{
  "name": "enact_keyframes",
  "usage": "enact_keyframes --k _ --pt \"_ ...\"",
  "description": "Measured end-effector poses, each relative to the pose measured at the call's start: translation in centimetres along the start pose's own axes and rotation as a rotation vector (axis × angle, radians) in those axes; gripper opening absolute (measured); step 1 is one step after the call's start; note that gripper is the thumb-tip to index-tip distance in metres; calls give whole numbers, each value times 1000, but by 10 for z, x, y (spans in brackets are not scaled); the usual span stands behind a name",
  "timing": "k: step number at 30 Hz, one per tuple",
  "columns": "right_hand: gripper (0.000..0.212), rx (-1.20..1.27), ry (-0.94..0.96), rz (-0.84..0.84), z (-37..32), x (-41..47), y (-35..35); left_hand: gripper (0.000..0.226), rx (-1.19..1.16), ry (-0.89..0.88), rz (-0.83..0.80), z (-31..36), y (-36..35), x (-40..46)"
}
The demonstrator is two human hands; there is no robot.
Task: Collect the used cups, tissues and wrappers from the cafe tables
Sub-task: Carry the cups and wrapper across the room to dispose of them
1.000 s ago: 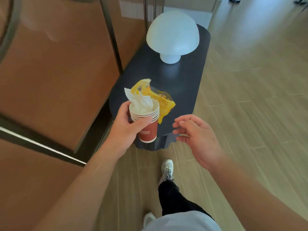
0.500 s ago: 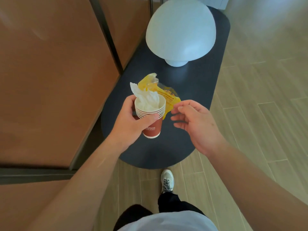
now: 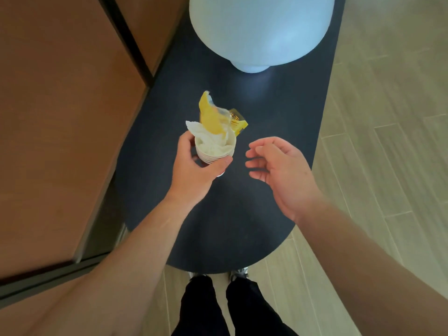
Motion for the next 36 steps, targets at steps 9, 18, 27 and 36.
enact_keyframes --k 9,18,27,36 --pt "18 -12 -68 53 52 48 -6 65 51 -62 21 -67 -19 52" --pt "19 -22 -126 77 71 56 2 71 120 24 38 -111 -13 57" --pt "21 -30 -146 51 72 63 0 74 234 73 70 -125 -3 47" --pt "19 -44 -163 19 75 63 -4 99 339 97 49 -126 7 23"
Point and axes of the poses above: each hand's wrist, its own x-axis towards the middle knuckle, its own y-axis out of the back of the hand, z = x × y, the point moved 3 cm from there along x, towards the middle knuckle, and after that the axes turned 9 degrees about y, right-handed, at the moved point
